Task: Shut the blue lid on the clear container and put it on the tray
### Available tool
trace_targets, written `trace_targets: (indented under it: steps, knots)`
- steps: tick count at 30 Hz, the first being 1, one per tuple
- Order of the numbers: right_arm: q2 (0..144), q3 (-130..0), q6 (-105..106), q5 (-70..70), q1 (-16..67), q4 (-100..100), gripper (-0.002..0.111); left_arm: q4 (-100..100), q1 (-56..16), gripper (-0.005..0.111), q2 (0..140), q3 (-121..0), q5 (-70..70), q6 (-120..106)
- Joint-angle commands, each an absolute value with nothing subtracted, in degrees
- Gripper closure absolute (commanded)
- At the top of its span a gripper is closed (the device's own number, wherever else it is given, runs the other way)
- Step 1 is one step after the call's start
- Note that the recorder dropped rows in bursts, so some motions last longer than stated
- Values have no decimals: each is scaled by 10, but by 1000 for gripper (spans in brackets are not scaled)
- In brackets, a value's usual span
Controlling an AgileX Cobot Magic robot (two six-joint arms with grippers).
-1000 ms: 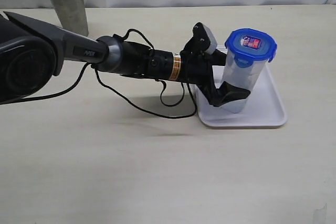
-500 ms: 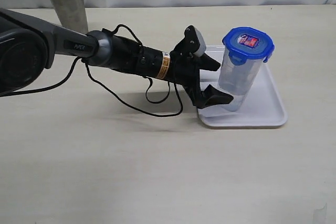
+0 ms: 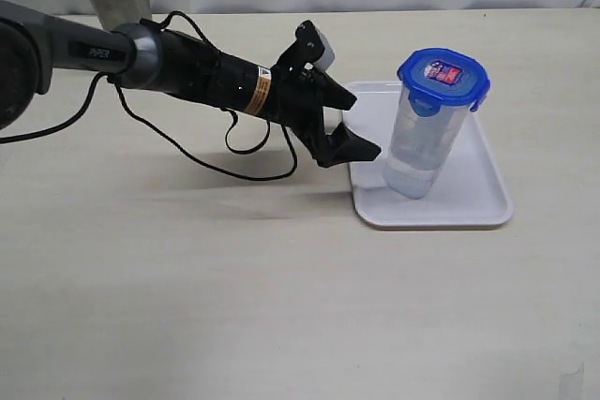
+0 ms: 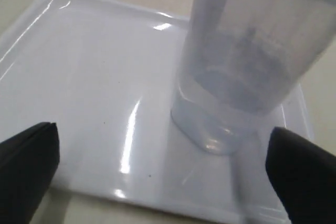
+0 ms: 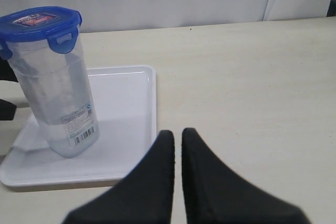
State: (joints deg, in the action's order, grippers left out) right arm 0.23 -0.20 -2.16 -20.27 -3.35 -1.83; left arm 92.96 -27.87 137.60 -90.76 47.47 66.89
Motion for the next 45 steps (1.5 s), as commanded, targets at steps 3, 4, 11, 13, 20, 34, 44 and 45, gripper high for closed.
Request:
trace_targets:
  steps: [3, 4, 11, 13, 20, 34, 44, 45]
  knots:
    - [0, 0, -23, -196, -38, -18, 103, 999, -273, 3, 1330, -910, 415, 774]
    - [0, 0, -23, -196, -38, -18, 103, 999, -273, 3, 1325, -909, 408, 786]
    - [0, 0, -23, -196, -38, -18, 103, 999, -271, 3, 1269, -860, 328, 789]
    - [0, 0, -23, -196, -38, -18, 103, 999, -271, 3, 1253, -844, 310, 781]
    - [0, 0, -23, -196, -38, -18, 103, 999, -271, 61, 1184, -776, 271, 764]
    - [0, 0, -23, -196, -38, -18, 103, 999, -280, 107, 1000, -603, 104, 797]
    - [0, 0, -23, -196, -38, -18, 103, 999, -280, 107, 838, -472, -33, 844]
    - [0, 0, -23, -196, -38, -18, 103, 999, -280, 107, 816, -460, -33, 844]
